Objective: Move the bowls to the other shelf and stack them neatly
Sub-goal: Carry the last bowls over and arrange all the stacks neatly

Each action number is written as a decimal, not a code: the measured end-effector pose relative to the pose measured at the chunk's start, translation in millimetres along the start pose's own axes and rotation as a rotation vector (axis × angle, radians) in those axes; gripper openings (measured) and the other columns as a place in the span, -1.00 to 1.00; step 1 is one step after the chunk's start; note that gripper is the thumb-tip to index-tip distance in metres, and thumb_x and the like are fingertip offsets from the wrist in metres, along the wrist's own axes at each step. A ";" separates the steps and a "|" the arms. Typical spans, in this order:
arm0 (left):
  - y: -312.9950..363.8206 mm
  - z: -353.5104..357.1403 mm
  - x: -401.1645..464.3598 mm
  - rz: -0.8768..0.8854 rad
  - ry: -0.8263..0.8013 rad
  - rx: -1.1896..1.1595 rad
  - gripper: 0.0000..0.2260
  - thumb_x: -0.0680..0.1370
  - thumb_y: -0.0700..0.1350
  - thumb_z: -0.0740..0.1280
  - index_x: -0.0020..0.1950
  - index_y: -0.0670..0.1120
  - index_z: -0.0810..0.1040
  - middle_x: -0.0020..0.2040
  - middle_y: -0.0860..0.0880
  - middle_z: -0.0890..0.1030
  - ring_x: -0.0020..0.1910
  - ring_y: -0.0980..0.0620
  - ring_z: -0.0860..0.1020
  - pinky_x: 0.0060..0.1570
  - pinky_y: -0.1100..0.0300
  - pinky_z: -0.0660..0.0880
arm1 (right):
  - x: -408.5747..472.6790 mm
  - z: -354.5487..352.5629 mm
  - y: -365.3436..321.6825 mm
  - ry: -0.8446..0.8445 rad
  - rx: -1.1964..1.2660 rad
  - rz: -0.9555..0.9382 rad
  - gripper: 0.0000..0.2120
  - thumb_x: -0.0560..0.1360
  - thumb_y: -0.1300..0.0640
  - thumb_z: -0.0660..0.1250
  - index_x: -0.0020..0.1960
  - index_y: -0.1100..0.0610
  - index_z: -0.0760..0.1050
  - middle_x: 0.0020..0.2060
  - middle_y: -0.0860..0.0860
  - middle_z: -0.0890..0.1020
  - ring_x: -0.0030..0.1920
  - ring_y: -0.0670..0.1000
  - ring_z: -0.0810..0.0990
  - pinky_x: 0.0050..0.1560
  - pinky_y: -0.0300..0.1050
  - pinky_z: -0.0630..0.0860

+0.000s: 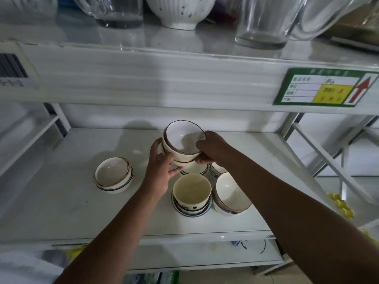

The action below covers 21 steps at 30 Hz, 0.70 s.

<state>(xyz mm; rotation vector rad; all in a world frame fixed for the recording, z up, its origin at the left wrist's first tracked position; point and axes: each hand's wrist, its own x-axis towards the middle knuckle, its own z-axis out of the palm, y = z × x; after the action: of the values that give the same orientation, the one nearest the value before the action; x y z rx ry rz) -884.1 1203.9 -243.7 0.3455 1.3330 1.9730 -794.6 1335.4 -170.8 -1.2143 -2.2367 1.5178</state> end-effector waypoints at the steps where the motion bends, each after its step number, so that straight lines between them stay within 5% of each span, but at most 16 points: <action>1: 0.5 4.0 2.5 -0.013 0.009 0.002 -0.45 0.40 -0.22 0.23 0.36 0.13 0.35 0.20 -0.17 0.52 0.23 -0.22 0.52 -0.01 -0.11 0.61 | 0.9 -3.9 2.7 0.003 0.037 0.005 -0.74 0.46 0.34 0.10 0.04 0.22 0.50 -0.47 0.22 0.59 -0.56 0.07 0.59 -0.54 -0.22 0.51; 5: -0.8 19.8 13.9 -0.057 0.020 0.008 -0.56 0.52 -0.24 0.23 0.33 0.15 0.36 0.26 -0.15 0.51 0.17 -0.22 0.56 -0.08 -0.04 0.63 | 0.2 -27.7 11.2 0.022 0.166 0.009 -0.79 0.49 0.37 0.12 -0.02 0.22 0.50 -0.41 0.23 0.56 -0.60 0.01 0.54 -0.53 -0.26 0.48; 12: -11.4 34.5 42.1 -0.095 0.102 0.125 -0.57 0.55 -0.29 0.10 0.33 0.10 0.32 0.36 -0.12 0.35 0.21 -0.28 0.51 -0.30 0.02 0.65 | 20.5 -80.3 50.2 0.203 0.328 0.124 -0.73 0.50 0.37 0.16 0.17 0.28 0.48 -0.30 0.23 0.56 -0.59 0.02 0.56 -0.59 -0.27 0.48; 16: -18.1 36.1 52.2 -0.118 0.131 0.279 -0.52 0.55 -0.32 0.09 0.40 0.07 0.33 0.34 -0.10 0.32 0.23 -0.28 0.45 -0.29 -0.04 0.65 | 35.6 -97.7 86.6 0.284 0.310 0.210 -0.74 0.48 0.38 0.19 0.15 0.25 0.45 0.01 0.28 0.54 -0.38 0.15 0.59 -0.55 -0.17 0.56; 21: -29.4 37.0 62.1 -0.135 0.179 0.400 -0.53 0.56 -0.27 0.09 0.44 0.07 0.35 0.36 -0.10 0.32 0.22 -0.30 0.43 -0.34 -0.05 0.65 | 45.9 -95.5 121.4 0.290 0.238 0.300 -0.71 0.47 0.37 0.21 0.17 0.26 0.48 0.03 0.25 0.54 -0.30 0.20 0.64 -0.45 -0.04 0.65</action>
<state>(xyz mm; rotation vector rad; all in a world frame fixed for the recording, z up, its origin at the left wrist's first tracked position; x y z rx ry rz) -894.5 1278.4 -264.2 0.2601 1.8214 1.6494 -708.5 1451.8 -241.5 -1.6245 -1.6990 1.5336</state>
